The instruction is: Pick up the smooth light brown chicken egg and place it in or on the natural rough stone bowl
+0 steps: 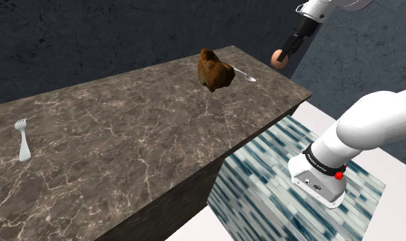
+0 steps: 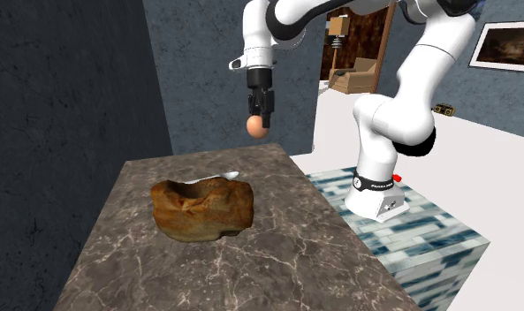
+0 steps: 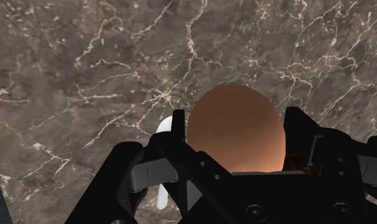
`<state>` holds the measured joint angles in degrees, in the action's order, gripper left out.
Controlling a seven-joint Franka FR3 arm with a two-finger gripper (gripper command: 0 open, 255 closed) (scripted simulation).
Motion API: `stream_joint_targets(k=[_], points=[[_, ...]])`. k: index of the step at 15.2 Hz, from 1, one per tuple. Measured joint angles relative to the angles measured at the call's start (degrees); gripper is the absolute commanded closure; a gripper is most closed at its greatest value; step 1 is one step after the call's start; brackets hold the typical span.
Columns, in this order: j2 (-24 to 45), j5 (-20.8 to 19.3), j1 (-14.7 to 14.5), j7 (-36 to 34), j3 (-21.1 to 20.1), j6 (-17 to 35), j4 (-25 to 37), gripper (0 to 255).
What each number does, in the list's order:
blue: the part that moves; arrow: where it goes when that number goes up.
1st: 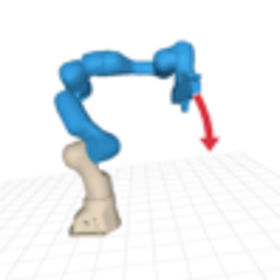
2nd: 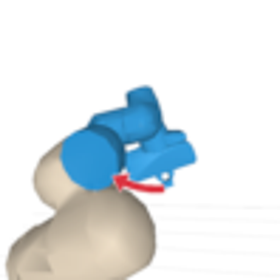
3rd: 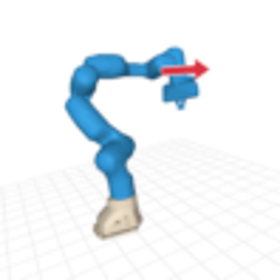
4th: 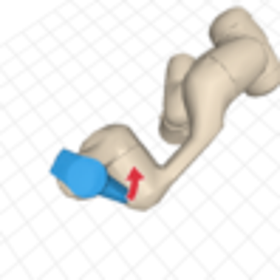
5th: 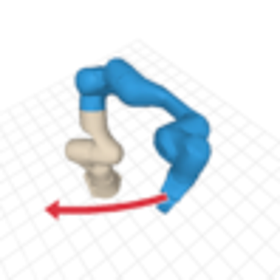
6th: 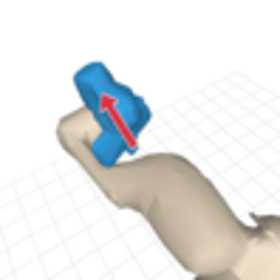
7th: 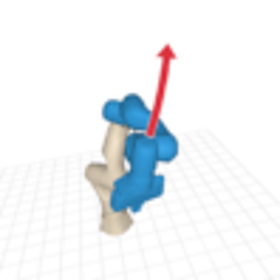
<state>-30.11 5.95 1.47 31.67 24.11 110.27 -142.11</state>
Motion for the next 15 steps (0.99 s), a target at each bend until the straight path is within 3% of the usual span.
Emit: stream_joint_targets(k=[15], points=[[-1.76, -0.06, -0.21, -3.07, -1.52, -11.65, 10.32, 255]])
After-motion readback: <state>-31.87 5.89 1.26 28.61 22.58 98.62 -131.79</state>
